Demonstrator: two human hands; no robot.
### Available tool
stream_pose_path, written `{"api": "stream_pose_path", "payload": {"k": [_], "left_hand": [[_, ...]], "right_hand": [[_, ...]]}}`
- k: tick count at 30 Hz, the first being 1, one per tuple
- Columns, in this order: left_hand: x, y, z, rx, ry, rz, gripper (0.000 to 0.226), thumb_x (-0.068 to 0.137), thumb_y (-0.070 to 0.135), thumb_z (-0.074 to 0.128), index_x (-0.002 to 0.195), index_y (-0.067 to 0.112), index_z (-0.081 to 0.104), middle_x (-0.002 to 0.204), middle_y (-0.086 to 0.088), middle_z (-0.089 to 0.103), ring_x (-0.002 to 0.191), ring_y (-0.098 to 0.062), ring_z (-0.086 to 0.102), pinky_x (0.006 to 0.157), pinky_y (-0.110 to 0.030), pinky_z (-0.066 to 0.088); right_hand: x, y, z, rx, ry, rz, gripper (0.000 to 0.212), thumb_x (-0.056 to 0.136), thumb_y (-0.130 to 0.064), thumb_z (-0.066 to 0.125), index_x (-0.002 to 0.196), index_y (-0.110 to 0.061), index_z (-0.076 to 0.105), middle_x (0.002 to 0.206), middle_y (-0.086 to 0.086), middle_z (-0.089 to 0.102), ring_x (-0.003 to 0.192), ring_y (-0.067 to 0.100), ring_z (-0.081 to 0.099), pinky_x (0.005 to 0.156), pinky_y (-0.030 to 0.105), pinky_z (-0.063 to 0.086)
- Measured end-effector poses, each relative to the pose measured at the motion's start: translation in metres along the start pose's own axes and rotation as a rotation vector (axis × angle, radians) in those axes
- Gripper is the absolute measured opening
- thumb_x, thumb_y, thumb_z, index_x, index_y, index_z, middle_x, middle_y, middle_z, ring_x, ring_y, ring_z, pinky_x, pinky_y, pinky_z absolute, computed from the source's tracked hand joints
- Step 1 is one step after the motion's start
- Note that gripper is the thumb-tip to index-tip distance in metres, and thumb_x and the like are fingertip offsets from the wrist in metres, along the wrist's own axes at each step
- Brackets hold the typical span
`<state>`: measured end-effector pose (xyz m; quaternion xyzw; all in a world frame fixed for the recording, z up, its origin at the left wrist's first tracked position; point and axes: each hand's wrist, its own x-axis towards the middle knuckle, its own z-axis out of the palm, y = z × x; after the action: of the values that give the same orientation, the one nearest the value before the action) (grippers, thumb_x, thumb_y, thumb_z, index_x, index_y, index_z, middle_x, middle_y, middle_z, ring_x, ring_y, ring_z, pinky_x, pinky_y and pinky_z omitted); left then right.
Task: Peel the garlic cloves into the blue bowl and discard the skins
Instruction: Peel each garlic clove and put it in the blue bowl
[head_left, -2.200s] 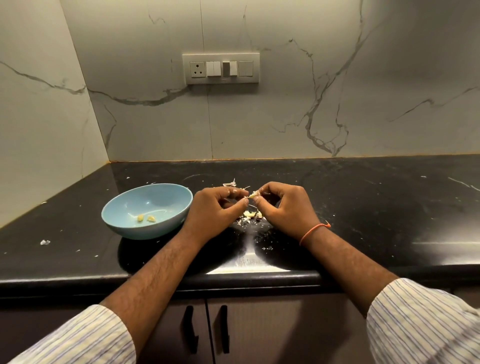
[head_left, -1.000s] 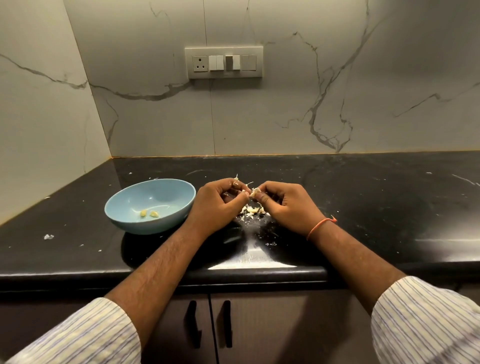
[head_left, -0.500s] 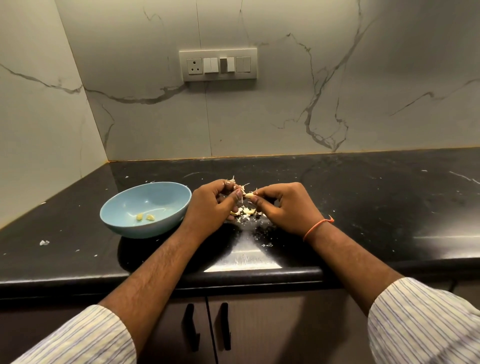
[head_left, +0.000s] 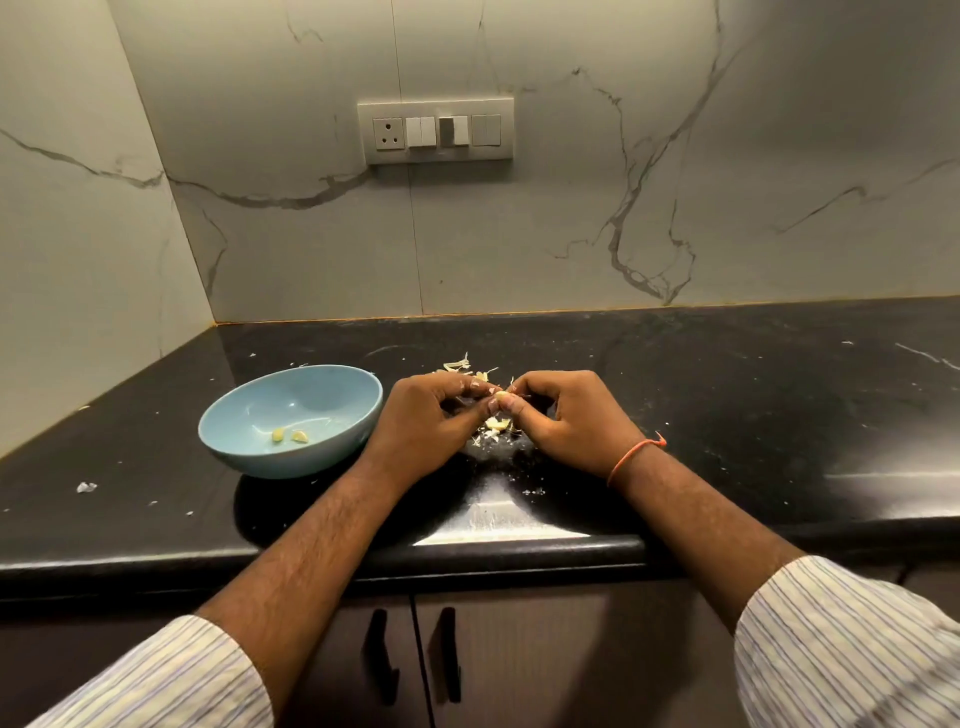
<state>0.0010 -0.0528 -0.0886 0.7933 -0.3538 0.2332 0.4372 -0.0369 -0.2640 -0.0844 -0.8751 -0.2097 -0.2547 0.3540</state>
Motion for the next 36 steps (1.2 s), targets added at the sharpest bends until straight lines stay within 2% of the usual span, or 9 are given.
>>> {"api": "stream_pose_path", "payload": {"k": [4,9,12,15,20,25,28,31,36], "left_hand": [[0.000,0.001,-0.001,-0.026,-0.038,-0.019,0.020,0.092,0.026,0.082,0.110,0.017,0.083,0.096,0.009,0.081,0.088,-0.004,0.076,0.079,-0.023,0.062],[0.000,0.001,-0.002,-0.203,-0.090,-0.176,0.022,0.095,0.027,0.078,0.112,0.014,0.082,0.090,-0.008,0.080,0.077,-0.026,0.077,0.065,-0.038,0.067],[0.002,0.002,-0.007,-0.325,-0.152,-0.276,0.021,0.097,0.019,0.075,0.114,0.010,0.080,0.095,-0.020,0.077,0.076,-0.025,0.073,0.064,-0.028,0.065],[0.003,0.004,-0.010,-0.374,-0.201,-0.339,0.022,0.097,0.016,0.073,0.117,0.008,0.078,0.098,-0.014,0.079,0.081,-0.016,0.075,0.068,-0.025,0.064],[0.003,0.009,-0.009,-0.423,-0.137,-0.404,0.013,0.096,0.014,0.076,0.107,0.007,0.079,0.093,-0.012,0.080,0.078,-0.015,0.076,0.065,-0.026,0.064],[0.002,0.007,-0.009,-0.338,-0.131,-0.366,0.006,0.096,0.014,0.077,0.093,0.009,0.079,0.082,-0.009,0.077,0.073,-0.017,0.073,0.064,-0.027,0.063],[0.003,0.005,-0.007,-0.280,-0.132,-0.350,0.009,0.096,0.018,0.076,0.089,0.013,0.078,0.082,-0.015,0.075,0.070,-0.017,0.069,0.062,-0.027,0.061],[0.004,0.001,-0.004,-0.248,-0.126,-0.349,0.009,0.096,0.019,0.074,0.088,0.015,0.077,0.084,-0.020,0.073,0.070,-0.019,0.066,0.064,-0.031,0.061],[0.006,-0.003,-0.003,-0.216,-0.149,-0.354,0.012,0.096,0.023,0.073,0.087,0.015,0.073,0.073,-0.010,0.066,0.065,-0.016,0.060,0.065,-0.034,0.056]], "right_hand": [[0.002,0.003,0.001,0.034,-0.017,0.041,0.018,0.101,-0.035,0.068,0.092,-0.023,0.079,0.074,-0.006,0.073,0.068,0.013,0.067,0.065,0.037,0.058],[0.004,0.006,-0.002,0.164,-0.080,0.090,0.017,0.103,-0.026,0.067,0.093,-0.020,0.079,0.073,-0.009,0.070,0.065,0.002,0.058,0.062,0.020,0.047],[0.006,0.007,-0.003,0.237,-0.126,0.116,0.017,0.104,-0.025,0.065,0.097,-0.015,0.078,0.075,-0.009,0.068,0.067,0.002,0.057,0.065,0.019,0.046],[0.007,0.007,-0.005,0.289,-0.167,0.126,0.020,0.105,-0.024,0.063,0.099,-0.011,0.076,0.076,-0.006,0.067,0.068,0.004,0.057,0.064,0.021,0.046],[0.006,0.006,-0.002,0.255,-0.145,0.102,0.018,0.104,-0.025,0.065,0.097,-0.015,0.077,0.080,0.005,0.072,0.072,0.009,0.060,0.069,0.030,0.050],[0.002,0.002,-0.001,0.176,-0.108,0.049,0.016,0.103,-0.026,0.067,0.093,-0.017,0.077,0.077,0.004,0.072,0.065,0.004,0.057,0.063,0.022,0.048],[0.001,0.001,0.002,0.105,-0.094,0.034,0.017,0.103,-0.031,0.067,0.093,-0.020,0.076,0.077,0.000,0.072,0.067,0.014,0.062,0.065,0.031,0.051],[0.002,0.001,0.005,0.035,-0.085,0.022,0.018,0.102,-0.036,0.066,0.094,-0.023,0.076,0.077,-0.005,0.072,0.071,0.013,0.064,0.068,0.033,0.055],[0.003,0.000,0.005,0.050,-0.096,0.030,0.018,0.103,-0.037,0.066,0.097,-0.023,0.075,0.079,-0.003,0.072,0.073,0.018,0.065,0.071,0.040,0.057]]}}
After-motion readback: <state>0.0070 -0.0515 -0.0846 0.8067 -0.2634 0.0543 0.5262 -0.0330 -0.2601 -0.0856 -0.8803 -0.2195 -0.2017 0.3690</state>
